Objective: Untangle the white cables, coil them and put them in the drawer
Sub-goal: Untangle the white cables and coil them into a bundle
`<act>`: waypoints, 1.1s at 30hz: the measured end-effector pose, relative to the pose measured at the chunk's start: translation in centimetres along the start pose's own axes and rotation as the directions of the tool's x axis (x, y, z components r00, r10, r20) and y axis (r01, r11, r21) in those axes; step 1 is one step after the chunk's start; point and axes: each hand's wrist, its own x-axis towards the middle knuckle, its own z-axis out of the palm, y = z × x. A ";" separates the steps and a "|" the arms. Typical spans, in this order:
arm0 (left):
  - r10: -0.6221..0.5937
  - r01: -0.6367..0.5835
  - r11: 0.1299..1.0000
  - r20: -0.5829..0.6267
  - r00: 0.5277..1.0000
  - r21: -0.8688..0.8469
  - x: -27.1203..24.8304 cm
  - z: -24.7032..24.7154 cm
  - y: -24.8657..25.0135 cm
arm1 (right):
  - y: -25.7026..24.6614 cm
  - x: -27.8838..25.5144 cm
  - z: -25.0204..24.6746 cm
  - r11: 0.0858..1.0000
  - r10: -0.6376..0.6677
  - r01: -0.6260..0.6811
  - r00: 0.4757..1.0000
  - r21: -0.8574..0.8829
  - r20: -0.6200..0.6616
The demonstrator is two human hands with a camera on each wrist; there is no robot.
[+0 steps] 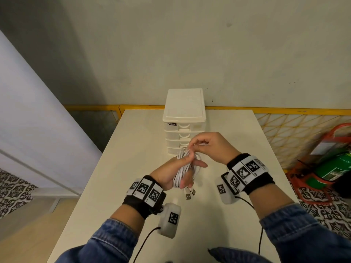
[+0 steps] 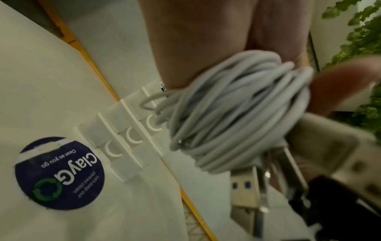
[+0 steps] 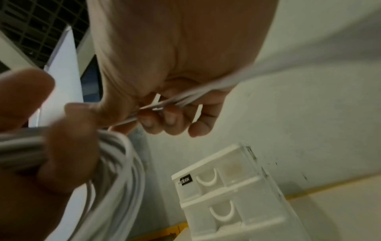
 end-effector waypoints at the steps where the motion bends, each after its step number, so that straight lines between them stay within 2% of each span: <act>1: 0.030 -0.031 0.998 -0.012 0.999 -0.053 -0.1 0.0 0.1 | 0.4 0.0 0.1 0.999 -0.005 0.006 1.000 0.045 -0.010; 6: 0.185 -0.178 0.951 0.004 0.983 -0.252 -0.6 -0.3 1.4 | 3.6 -0.8 1.3 0.987 0.102 -0.082 0.984 0.138 -0.147; 13: 0.235 -0.261 0.873 -0.115 0.965 -0.411 -0.3 -0.5 2.4 | 4.2 -2.5 5.9 0.971 0.143 -0.116 0.982 0.208 -0.124; 15: 0.254 -0.287 0.843 -0.134 0.958 -0.455 -0.4 -0.8 2.4 | 3.8 -2.6 6.6 0.948 0.185 -0.146 0.976 0.281 -0.114; 17: 0.256 -0.328 0.816 -0.211 0.943 -0.475 -0.4 -1.0 2.5 | 2.5 -2.6 7.1 0.864 0.264 -0.185 0.958 0.468 -0.108; 19: 0.265 -0.370 0.796 -0.273 0.925 -0.479 -0.3 -0.9 2.5 | 1.1 -2.4 7.8 0.707 0.356 -0.241 0.934 0.664 -0.041; 21: 0.281 -0.396 0.785 -0.295 0.913 -0.476 -0.2 -0.7 2.6 | 0.2 -2.2 8.3 0.610 0.390 -0.272 0.921 0.745 0.017; 25: 0.306 -0.411 0.789 -0.288 0.907 -0.456 -0.2 -0.6 2.5 | -0.3 -2.0 8.1 0.543 0.366 -0.279 0.928 0.792 0.077; 29: 0.298 -0.390 0.866 -0.301 0.906 -0.314 0.1 -0.4 2.1 | -0.4 -2.1 8.1 0.476 0.318 -0.234 0.944 0.848 0.083; 33: 0.271 -0.331 0.909 -0.245 0.931 -0.252 -0.1 -0.1 1.6 | -0.9 -2.2 7.7 0.455 0.326 -0.261 0.939 0.851 0.114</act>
